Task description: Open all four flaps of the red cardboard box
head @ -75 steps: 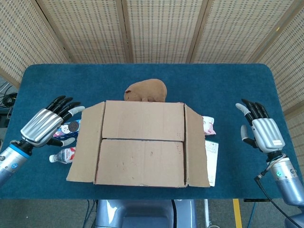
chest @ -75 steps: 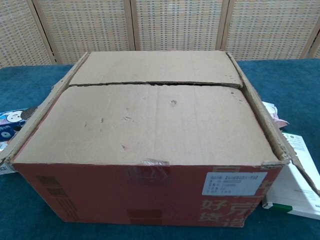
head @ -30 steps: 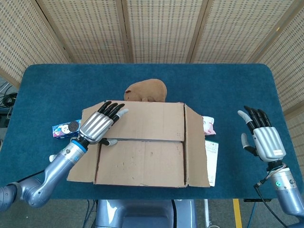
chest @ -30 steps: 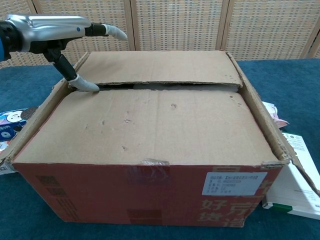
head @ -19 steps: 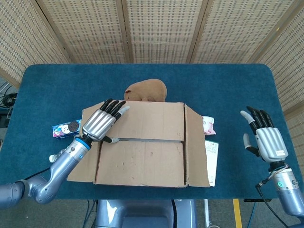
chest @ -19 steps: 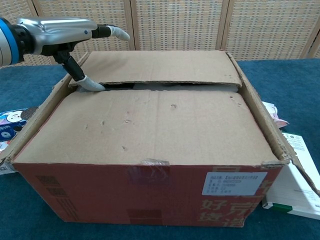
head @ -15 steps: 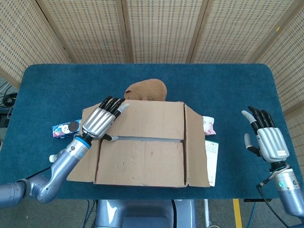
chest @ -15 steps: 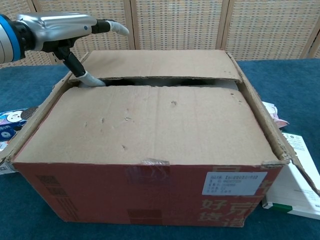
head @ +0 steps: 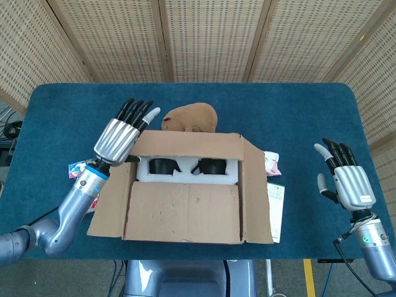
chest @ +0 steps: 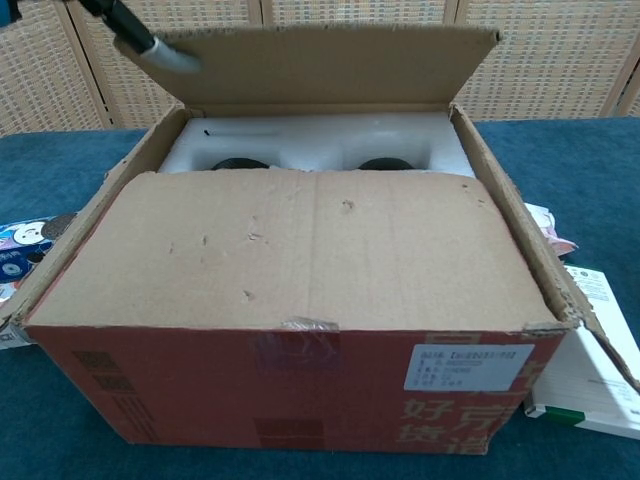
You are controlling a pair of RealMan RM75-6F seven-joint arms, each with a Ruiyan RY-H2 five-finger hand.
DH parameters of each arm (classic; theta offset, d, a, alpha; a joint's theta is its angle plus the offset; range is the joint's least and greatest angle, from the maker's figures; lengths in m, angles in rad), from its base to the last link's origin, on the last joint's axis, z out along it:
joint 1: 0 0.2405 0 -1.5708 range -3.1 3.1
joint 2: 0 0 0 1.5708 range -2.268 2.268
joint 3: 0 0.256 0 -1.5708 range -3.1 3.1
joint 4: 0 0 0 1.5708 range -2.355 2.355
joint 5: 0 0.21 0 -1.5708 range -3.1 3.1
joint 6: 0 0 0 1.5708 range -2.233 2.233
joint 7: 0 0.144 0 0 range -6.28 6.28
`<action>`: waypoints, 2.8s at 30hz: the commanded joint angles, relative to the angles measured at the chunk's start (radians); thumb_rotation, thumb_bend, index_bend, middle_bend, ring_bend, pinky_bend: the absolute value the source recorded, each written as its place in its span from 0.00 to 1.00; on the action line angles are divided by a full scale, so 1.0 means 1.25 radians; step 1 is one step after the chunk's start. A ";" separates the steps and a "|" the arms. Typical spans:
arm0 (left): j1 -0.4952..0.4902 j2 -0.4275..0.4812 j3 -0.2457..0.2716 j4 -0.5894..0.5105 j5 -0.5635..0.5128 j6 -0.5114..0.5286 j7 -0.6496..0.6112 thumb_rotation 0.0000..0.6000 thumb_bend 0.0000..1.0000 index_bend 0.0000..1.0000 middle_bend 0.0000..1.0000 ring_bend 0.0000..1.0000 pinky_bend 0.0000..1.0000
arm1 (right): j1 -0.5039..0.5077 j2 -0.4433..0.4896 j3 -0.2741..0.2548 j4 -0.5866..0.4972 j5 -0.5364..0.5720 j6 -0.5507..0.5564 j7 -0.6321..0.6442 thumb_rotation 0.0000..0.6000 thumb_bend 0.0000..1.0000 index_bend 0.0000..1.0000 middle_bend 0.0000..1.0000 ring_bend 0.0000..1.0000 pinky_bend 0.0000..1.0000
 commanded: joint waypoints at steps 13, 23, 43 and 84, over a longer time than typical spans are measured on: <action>-0.128 -0.067 -0.080 0.182 -0.124 -0.071 0.077 0.78 0.21 0.00 0.00 0.00 0.00 | -0.006 0.012 -0.002 -0.007 0.002 -0.005 0.007 1.00 0.64 0.09 0.03 0.00 0.00; -0.177 -0.122 -0.080 0.287 -0.223 -0.088 0.161 0.76 0.21 0.00 0.00 0.00 0.00 | -0.013 0.013 -0.002 -0.006 0.005 -0.002 0.016 1.00 0.65 0.09 0.03 0.00 0.00; -0.118 0.064 -0.074 0.036 -0.297 -0.195 0.036 0.58 0.42 0.09 0.00 0.00 0.00 | -0.016 0.015 -0.004 -0.009 0.003 -0.006 0.020 1.00 0.64 0.09 0.03 0.00 0.00; 0.023 0.163 0.101 -0.174 -0.018 -0.294 -0.241 0.23 0.79 0.35 0.04 0.00 0.00 | -0.034 0.026 -0.008 -0.021 0.009 0.001 0.019 1.00 0.65 0.09 0.03 0.00 0.00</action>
